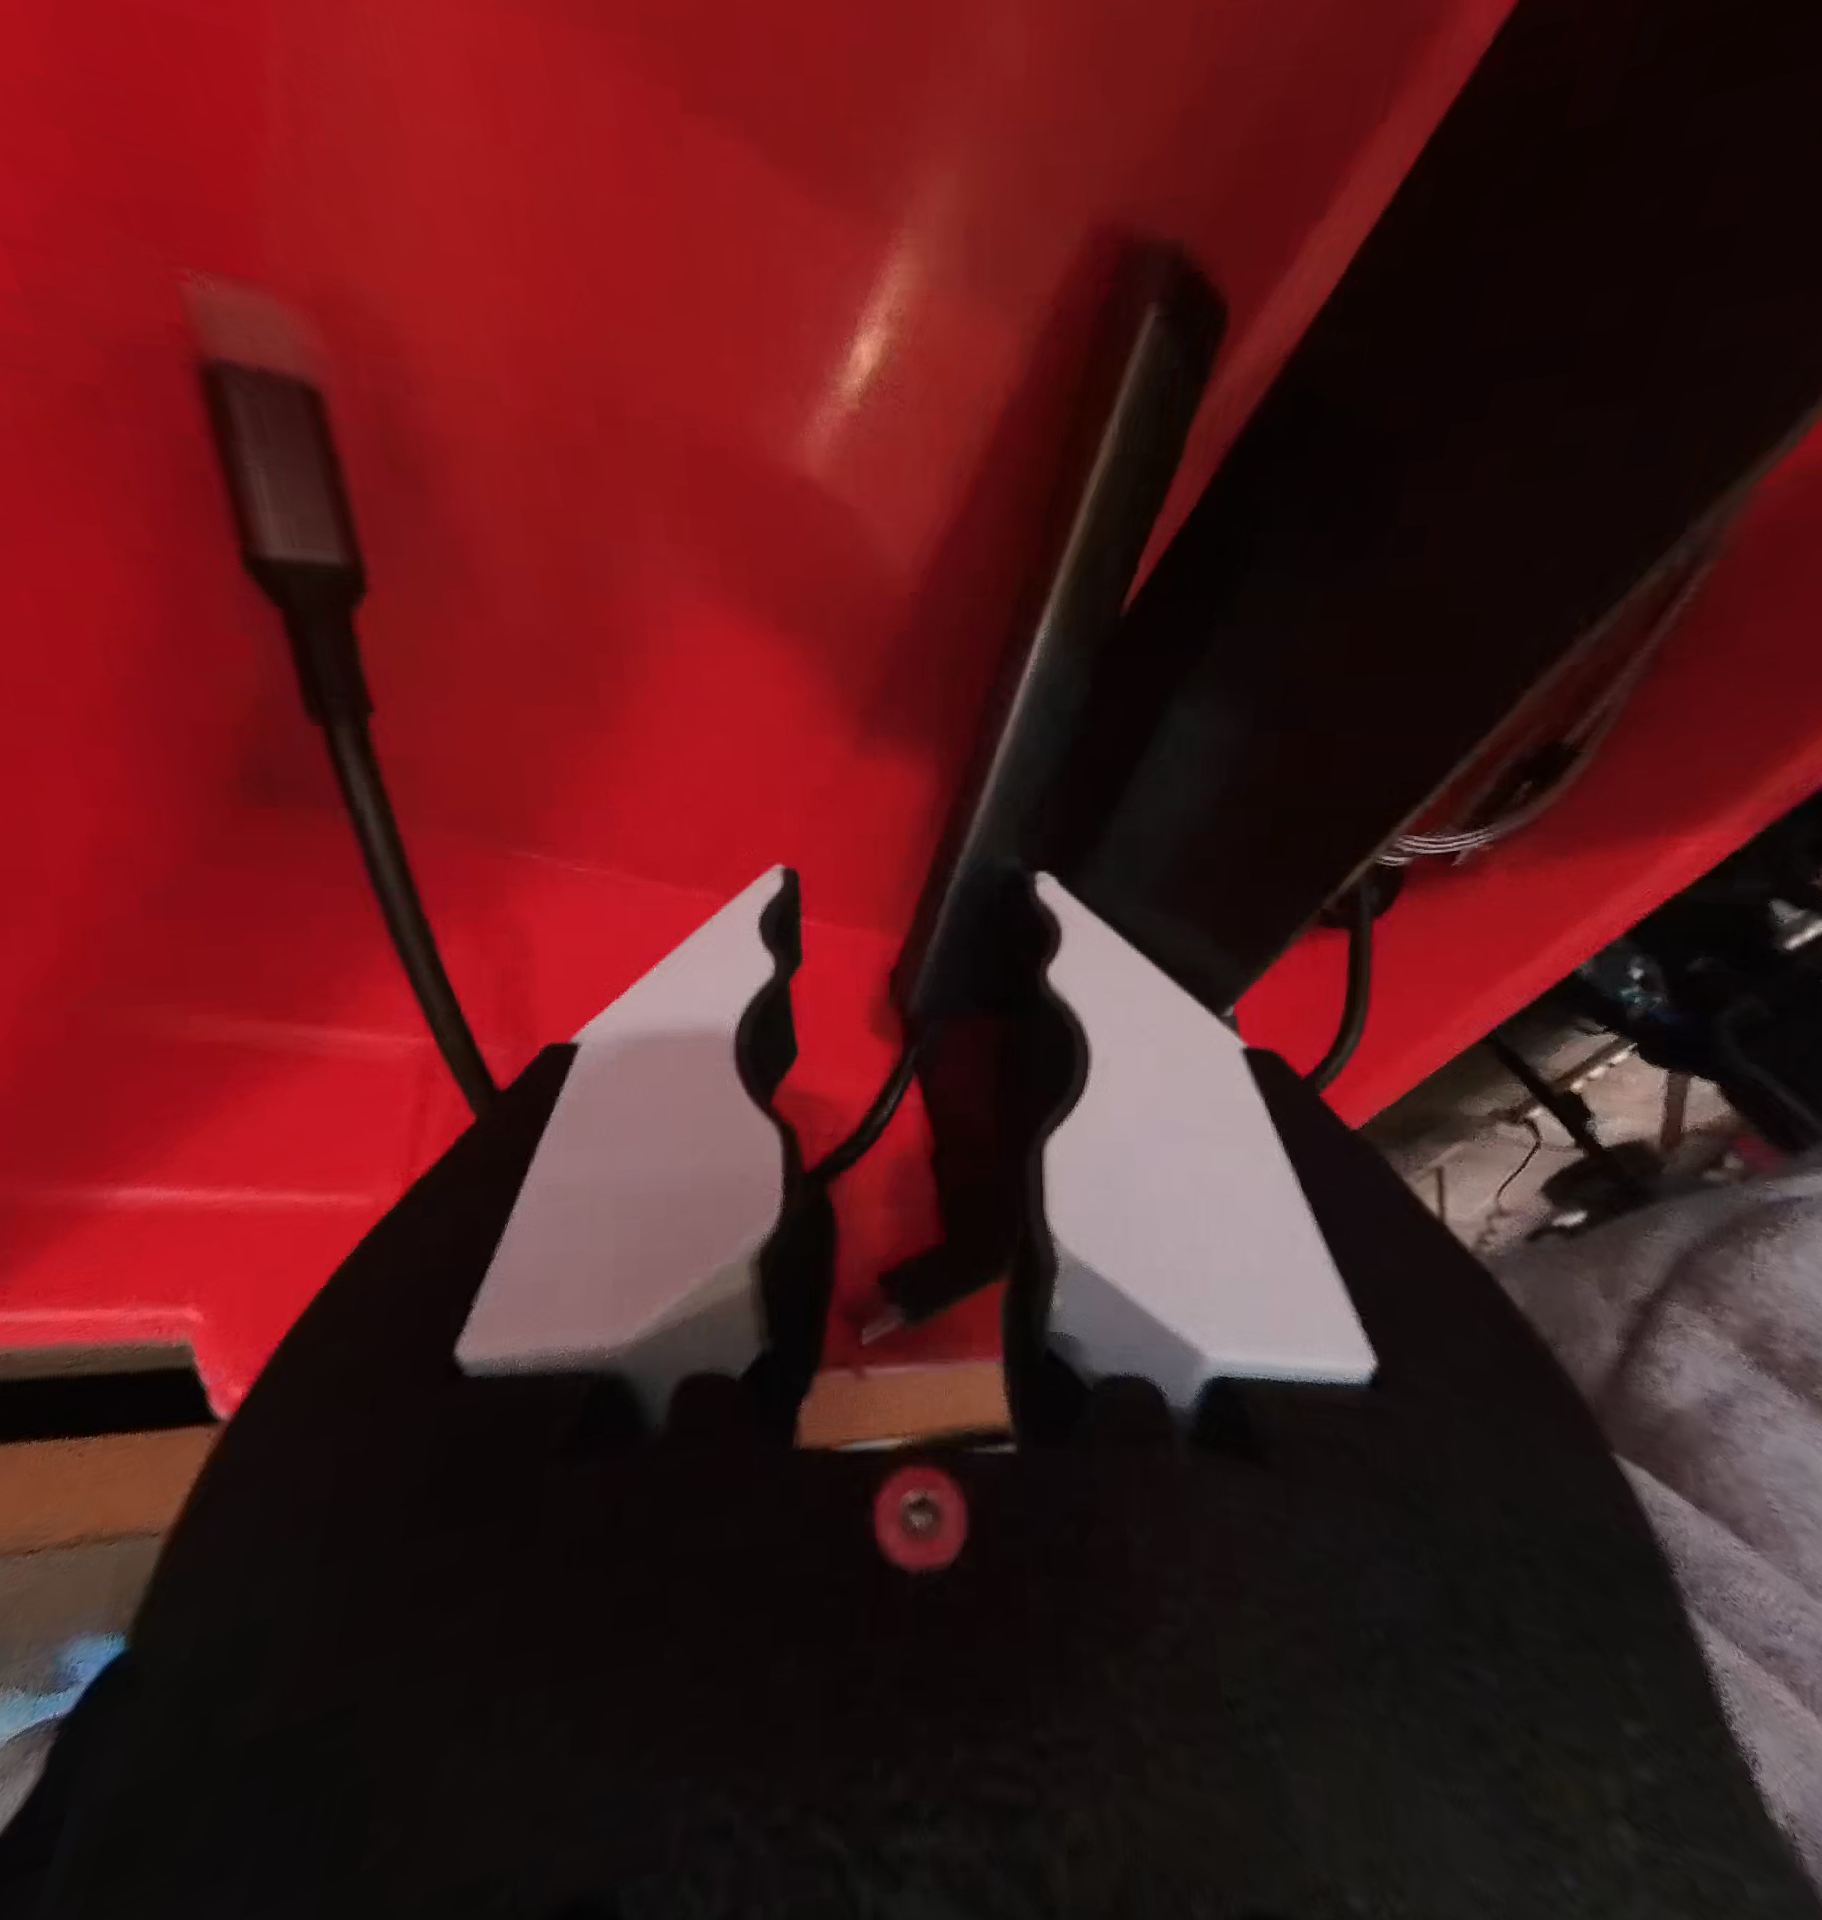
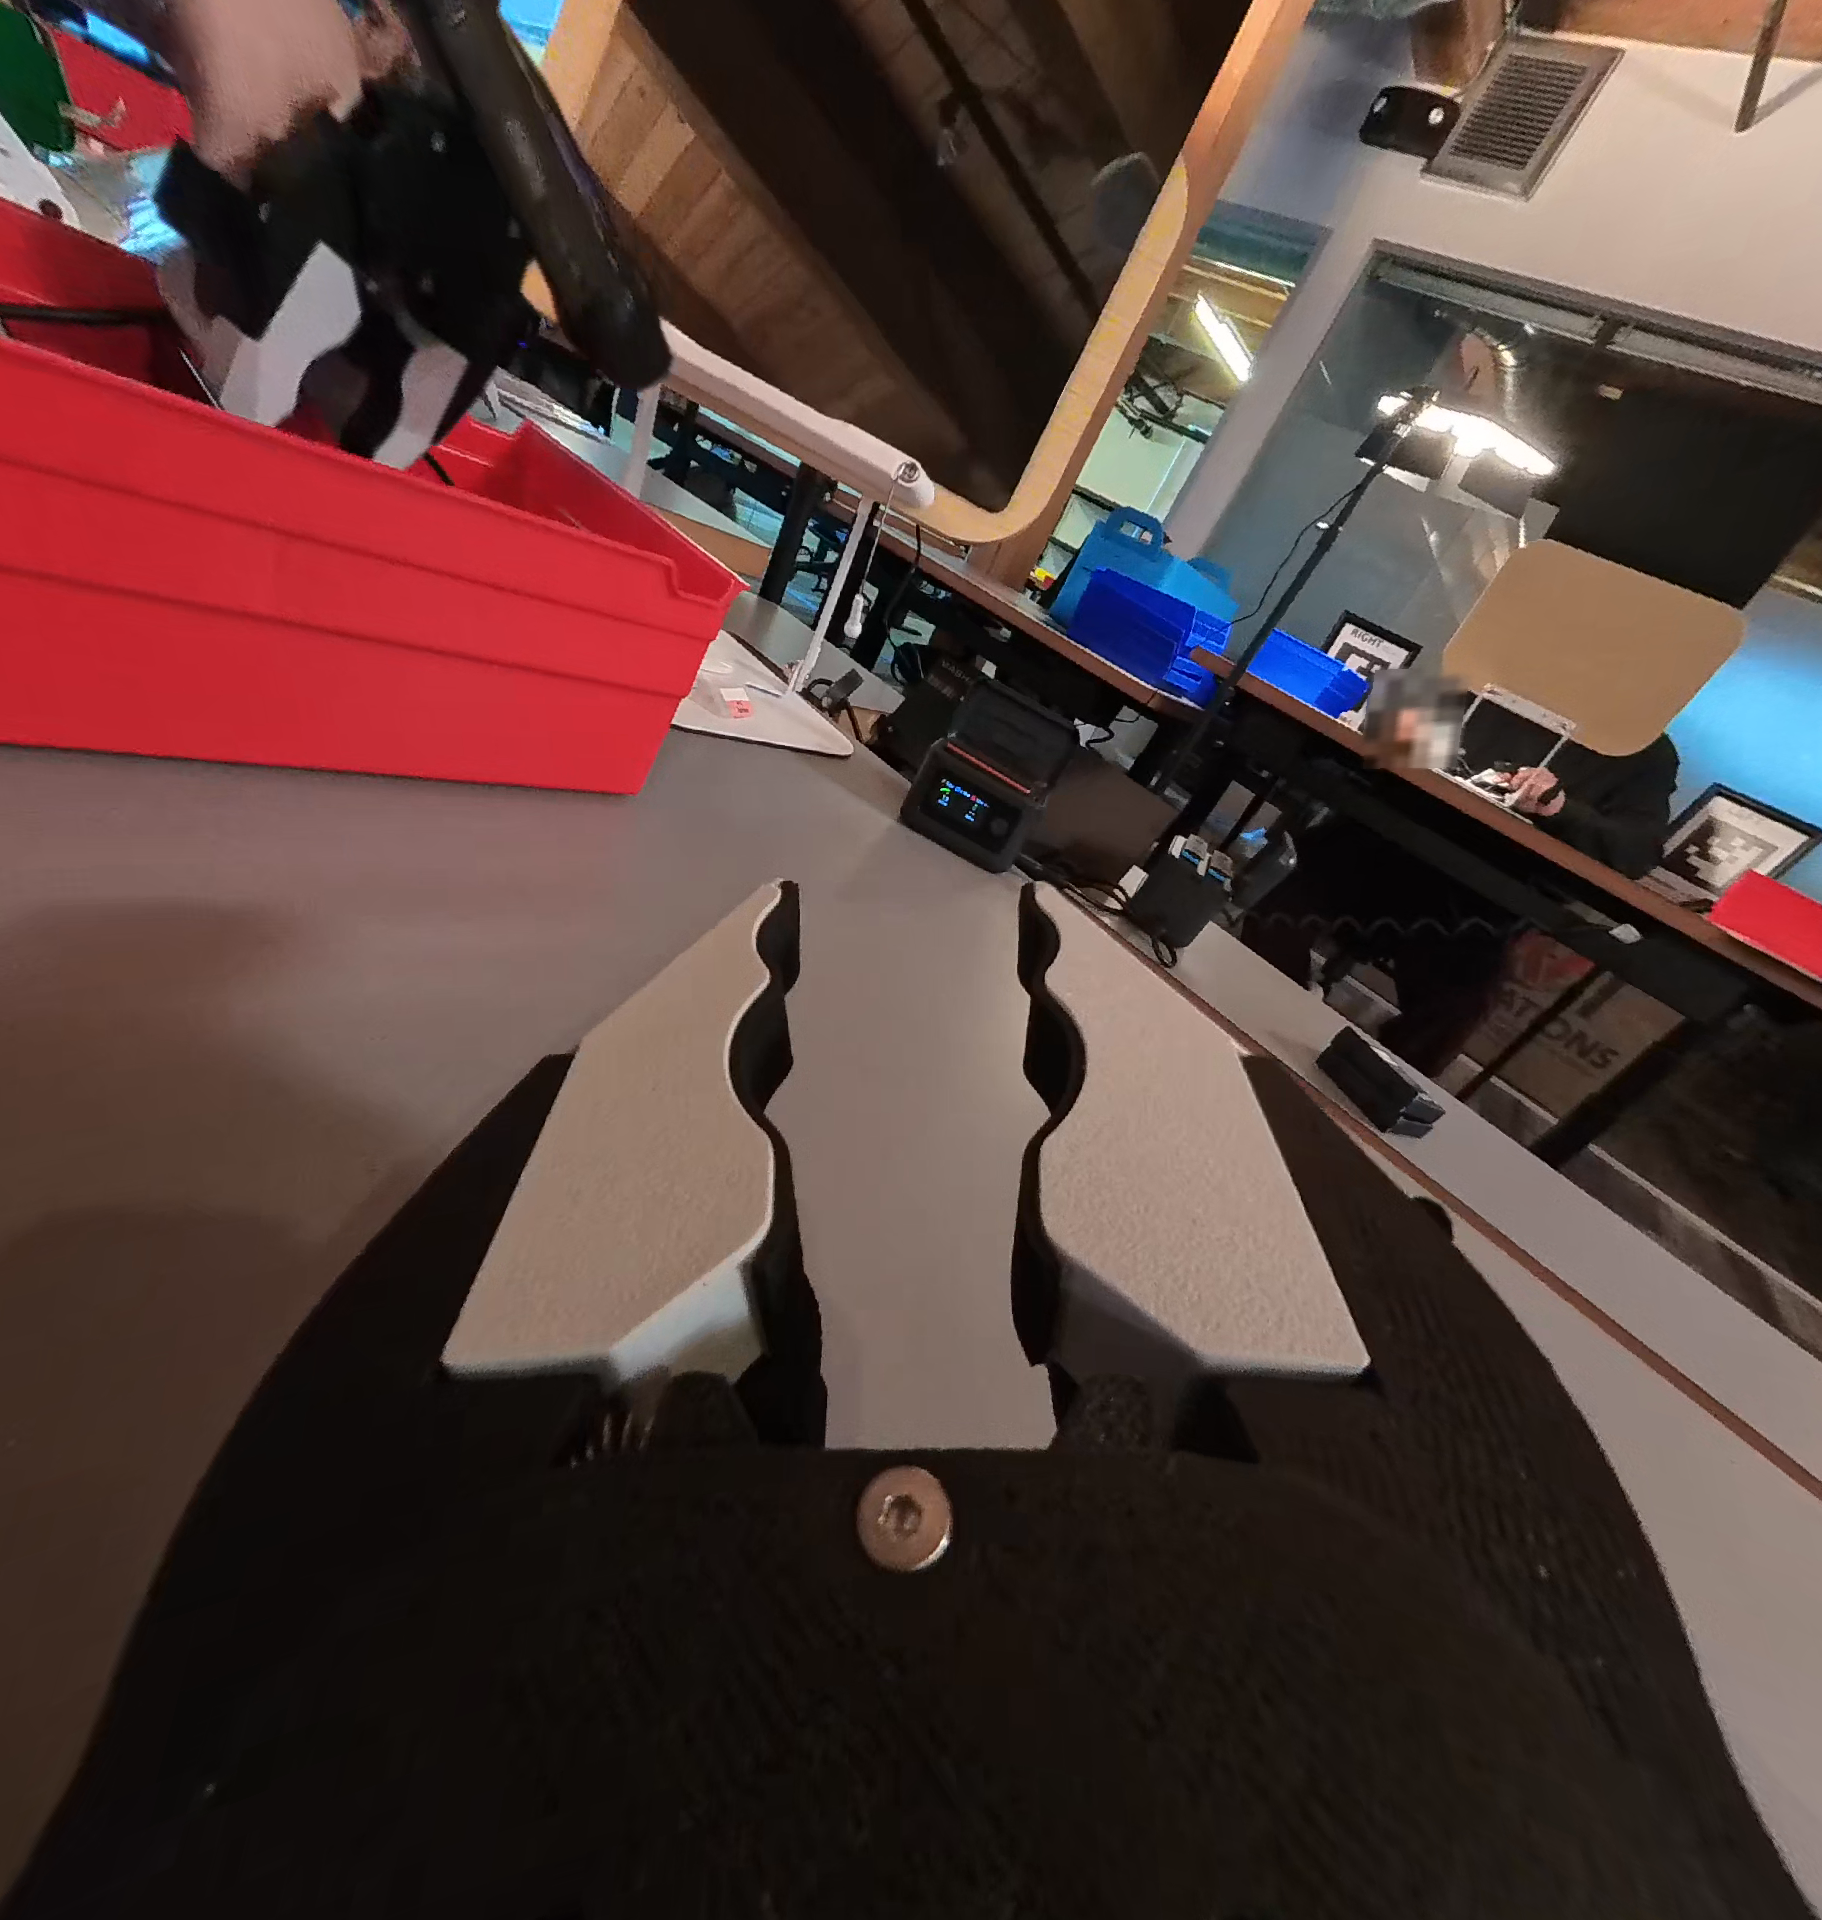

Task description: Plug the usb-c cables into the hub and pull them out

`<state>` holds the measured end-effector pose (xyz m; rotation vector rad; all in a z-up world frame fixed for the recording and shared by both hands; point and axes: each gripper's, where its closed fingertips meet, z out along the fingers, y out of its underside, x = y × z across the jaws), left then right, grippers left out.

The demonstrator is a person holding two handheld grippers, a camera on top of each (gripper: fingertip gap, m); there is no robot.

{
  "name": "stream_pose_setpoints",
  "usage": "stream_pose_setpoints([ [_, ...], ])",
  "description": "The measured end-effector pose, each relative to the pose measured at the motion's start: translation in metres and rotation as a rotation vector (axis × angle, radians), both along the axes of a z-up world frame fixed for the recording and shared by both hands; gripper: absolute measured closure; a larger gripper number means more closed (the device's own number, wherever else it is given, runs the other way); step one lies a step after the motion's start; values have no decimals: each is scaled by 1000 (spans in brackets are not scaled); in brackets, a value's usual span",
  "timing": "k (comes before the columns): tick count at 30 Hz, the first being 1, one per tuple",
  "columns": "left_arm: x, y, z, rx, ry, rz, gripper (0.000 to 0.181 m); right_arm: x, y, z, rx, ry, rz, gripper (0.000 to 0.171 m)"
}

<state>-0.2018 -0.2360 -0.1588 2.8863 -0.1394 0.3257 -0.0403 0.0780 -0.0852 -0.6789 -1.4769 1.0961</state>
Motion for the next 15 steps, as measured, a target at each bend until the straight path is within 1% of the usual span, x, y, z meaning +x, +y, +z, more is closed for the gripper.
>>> stream_pose_setpoints([
  [3, 1, -2, -7, -55, 31, -95, 152, 0, 0, -1, 0, -4, 1, 130],
  [4, 3, -3, -8, -64, 33, -134, 163, 0, 1, -1, -1, -4, 1, 130],
  [5, 4, -2, -10, -68, 45, -170, 167, 0, 1, -1, -2, -5, 2, 130],
  [7, 2, -1, -14, -68, 90, -241, 169, 0, 2, -1, -3, -9, 1, 130],
  [9, -2, 3, -12, -41, 140, -295, 171, 0, 2, -2, -3, -10, 1, 130],
  [12, -10, 10, 12, 25, 217, -259, 174, 0, 4, -1, -3, -7, -5, 132],
  [15, -15, 21, 52, 149, 295, -205, 174, -1, 6, -1, -13, -6, -11, 133],
])
